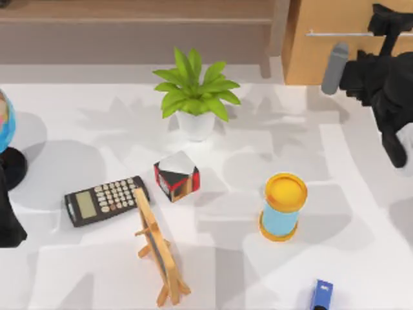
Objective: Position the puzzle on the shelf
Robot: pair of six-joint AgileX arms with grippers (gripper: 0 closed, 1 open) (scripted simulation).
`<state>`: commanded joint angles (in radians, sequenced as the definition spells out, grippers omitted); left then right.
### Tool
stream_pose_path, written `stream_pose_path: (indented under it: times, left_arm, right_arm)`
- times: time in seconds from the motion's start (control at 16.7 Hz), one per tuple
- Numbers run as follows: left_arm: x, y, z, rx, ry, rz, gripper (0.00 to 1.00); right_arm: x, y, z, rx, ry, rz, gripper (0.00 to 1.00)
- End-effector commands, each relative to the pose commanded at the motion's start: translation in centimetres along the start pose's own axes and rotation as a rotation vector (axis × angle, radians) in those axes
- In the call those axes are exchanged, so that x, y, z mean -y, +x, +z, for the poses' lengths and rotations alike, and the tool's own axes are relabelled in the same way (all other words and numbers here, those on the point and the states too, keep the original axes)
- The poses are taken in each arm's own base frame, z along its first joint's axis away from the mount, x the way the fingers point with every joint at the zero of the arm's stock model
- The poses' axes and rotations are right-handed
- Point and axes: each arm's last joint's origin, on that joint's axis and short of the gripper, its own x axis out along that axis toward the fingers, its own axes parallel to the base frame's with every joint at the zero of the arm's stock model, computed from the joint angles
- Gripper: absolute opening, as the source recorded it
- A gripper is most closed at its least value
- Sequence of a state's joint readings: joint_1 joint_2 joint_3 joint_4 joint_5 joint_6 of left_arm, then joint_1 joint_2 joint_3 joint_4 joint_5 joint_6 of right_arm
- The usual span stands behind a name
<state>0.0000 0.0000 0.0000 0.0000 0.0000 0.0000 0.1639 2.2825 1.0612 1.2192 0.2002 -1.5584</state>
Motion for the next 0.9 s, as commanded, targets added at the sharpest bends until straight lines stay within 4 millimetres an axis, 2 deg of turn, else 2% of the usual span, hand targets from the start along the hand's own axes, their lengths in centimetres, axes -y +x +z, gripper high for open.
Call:
stream_pose_path:
  times: [0.72, 0.9]
  left_arm:
    - [0.00, 0.00, 0.00, 0.000, 0.000, 0.000, 1.00]
    - [0.00, 0.00, 0.00, 0.000, 0.000, 0.000, 1.00]
  right_arm:
    - [0.00, 0.00, 0.00, 0.000, 0.000, 0.000, 0.02]
    - [0.00, 0.00, 0.00, 0.000, 0.000, 0.000, 0.00]
